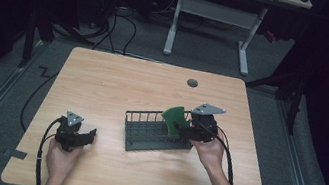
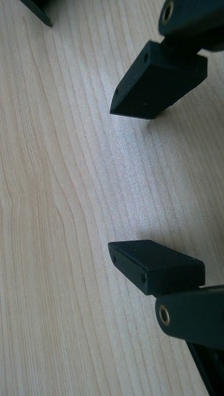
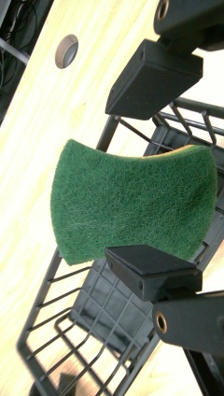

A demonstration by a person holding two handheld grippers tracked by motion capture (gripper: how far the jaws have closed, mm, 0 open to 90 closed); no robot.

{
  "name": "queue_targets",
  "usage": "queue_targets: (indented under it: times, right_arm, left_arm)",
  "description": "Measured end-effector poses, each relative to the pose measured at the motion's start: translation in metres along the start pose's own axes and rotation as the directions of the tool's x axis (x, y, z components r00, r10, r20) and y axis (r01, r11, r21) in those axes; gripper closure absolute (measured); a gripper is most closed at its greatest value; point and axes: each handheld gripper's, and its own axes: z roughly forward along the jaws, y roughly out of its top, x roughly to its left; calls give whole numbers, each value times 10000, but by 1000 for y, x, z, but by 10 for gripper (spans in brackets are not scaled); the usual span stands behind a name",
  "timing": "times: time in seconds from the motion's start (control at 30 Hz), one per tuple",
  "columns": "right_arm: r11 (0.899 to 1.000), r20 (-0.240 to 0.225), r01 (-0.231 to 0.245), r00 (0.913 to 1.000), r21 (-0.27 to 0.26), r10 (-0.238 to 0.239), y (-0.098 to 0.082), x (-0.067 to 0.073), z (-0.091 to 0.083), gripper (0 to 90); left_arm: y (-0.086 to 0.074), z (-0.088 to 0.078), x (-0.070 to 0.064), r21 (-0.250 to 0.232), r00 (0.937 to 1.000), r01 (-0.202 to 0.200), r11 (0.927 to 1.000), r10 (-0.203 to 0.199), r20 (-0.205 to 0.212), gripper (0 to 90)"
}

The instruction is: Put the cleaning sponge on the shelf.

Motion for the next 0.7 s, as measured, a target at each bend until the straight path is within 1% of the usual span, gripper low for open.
queue_targets:
  times: [0.07,0.2,0.33,0.43,0.57,0.6,0.67,0.7]
  right_arm:
    - [9999,-48,-98,9999,-131,97,-1,-1,-4,282]
    - [9994,18,-126,9999,-312,127,-2,-5,-12,297]
    - [9987,93,-258,9996,-438,263,-6,-11,-17,308]
    - [9968,124,-515,9986,-604,523,-11,-16,-20,322]
    - [9952,112,-772,9969,-603,780,-17,-23,-24,323]
    - [9951,255,-784,9965,-601,801,-18,-25,-26,322]
    - [9959,548,-631,9963,-641,667,-19,-25,-31,323]
    - [9957,541,-621,9964,-685,659,-19,-25,-32,324]
  left_arm:
    - [0,0,0,-3,10000,6,10000,-6,3,287]
    - [0,0,0,3,10000,0,10000,0,-4,288]
    - [0,0,0,0,10000,5,10000,-5,6,287]
    - [0,0,0,1,10000,-2,10000,2,3,288]
    - [0,0,0,5,10000,-4,10000,4,2,288]
    - [0,0,0,4,10000,-3,10000,3,3,288]
    - [0,0,0,12,10000,-10,10000,10,3,287]
    - [0,0,0,16,10000,-17,10000,17,-4,288]
